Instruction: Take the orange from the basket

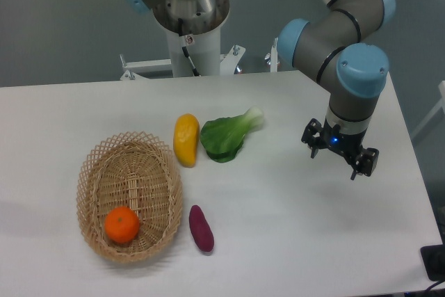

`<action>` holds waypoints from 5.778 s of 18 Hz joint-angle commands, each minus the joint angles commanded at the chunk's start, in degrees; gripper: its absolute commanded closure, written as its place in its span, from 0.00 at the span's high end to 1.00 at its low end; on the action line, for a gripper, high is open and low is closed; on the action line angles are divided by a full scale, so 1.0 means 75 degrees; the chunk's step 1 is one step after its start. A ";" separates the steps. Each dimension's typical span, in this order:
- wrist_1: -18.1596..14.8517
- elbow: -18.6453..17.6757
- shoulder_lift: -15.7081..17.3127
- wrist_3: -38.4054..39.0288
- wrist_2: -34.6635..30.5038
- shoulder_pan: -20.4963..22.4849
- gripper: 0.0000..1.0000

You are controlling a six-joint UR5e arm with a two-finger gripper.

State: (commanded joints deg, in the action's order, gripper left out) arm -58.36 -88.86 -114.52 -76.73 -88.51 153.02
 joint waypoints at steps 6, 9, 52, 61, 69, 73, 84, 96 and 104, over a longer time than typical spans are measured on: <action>0.0176 -0.0082 0.0035 0.0000 0.0035 0.0012 1.00; 0.0176 -0.0082 0.0047 0.0000 0.0035 0.0012 1.00; 0.0867 -0.0129 -0.0351 0.4885 0.0961 -0.3362 1.00; 0.0855 -0.0141 -0.0797 0.5262 0.0996 -0.4605 1.00; 0.0855 -0.0141 -0.1031 0.5531 0.0984 -0.4910 1.00; 0.0879 -0.0106 -0.1183 0.5788 0.0973 -0.4922 1.00; 0.0867 0.0011 -0.1266 0.6105 0.0879 -0.4980 0.60; 0.0773 -0.0001 -0.0445 0.6035 0.1242 -0.3951 0.50; 0.0773 0.0105 -0.0118 0.4994 0.1195 -0.2369 0.50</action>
State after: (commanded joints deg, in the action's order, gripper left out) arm -52.56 -88.07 -115.40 -39.28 -79.54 135.25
